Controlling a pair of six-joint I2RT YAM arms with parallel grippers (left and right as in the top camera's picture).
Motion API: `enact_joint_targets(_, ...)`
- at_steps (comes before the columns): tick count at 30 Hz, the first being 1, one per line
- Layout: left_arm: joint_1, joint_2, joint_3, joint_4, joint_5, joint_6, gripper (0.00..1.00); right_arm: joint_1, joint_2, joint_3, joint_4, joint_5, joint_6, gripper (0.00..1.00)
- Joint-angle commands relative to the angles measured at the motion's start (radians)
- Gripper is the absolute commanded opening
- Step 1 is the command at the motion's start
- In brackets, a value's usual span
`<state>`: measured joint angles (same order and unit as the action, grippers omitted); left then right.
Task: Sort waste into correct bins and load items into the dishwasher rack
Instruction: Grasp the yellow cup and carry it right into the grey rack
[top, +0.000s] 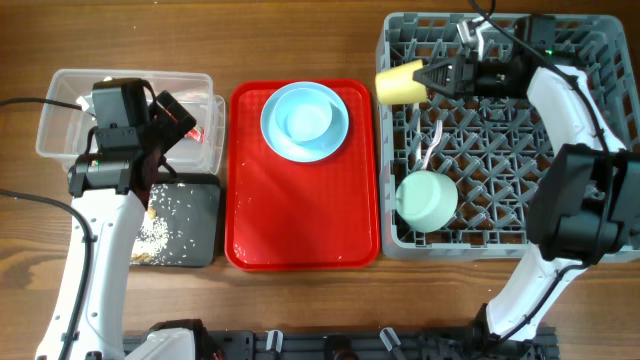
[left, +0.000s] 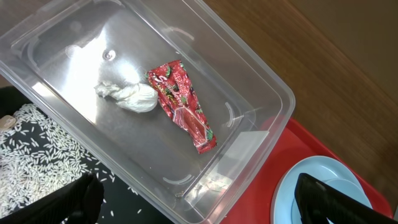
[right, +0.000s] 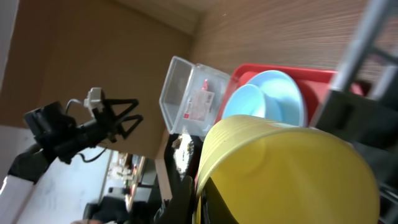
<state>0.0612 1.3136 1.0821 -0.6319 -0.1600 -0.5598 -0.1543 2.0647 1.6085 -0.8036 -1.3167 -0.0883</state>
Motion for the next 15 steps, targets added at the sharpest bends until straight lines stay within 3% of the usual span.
enact_joint_targets(1, 0.003, -0.006, 0.011, 0.003, -0.010, 0.002, 1.00, -0.029, 0.008, 0.000, -0.001, 0.127, -0.047, 0.04)
enact_joint_targets(9, 0.003, -0.006, 0.011, 0.003, -0.010, 0.002, 1.00, -0.057, 0.013, -0.001, 0.035, 0.152, -0.097, 0.04)
enact_joint_targets(15, 0.003, -0.006, 0.011, 0.003, -0.010, 0.002, 1.00, -0.058, 0.014, -0.001, 0.103, -0.164, -0.162, 0.04)
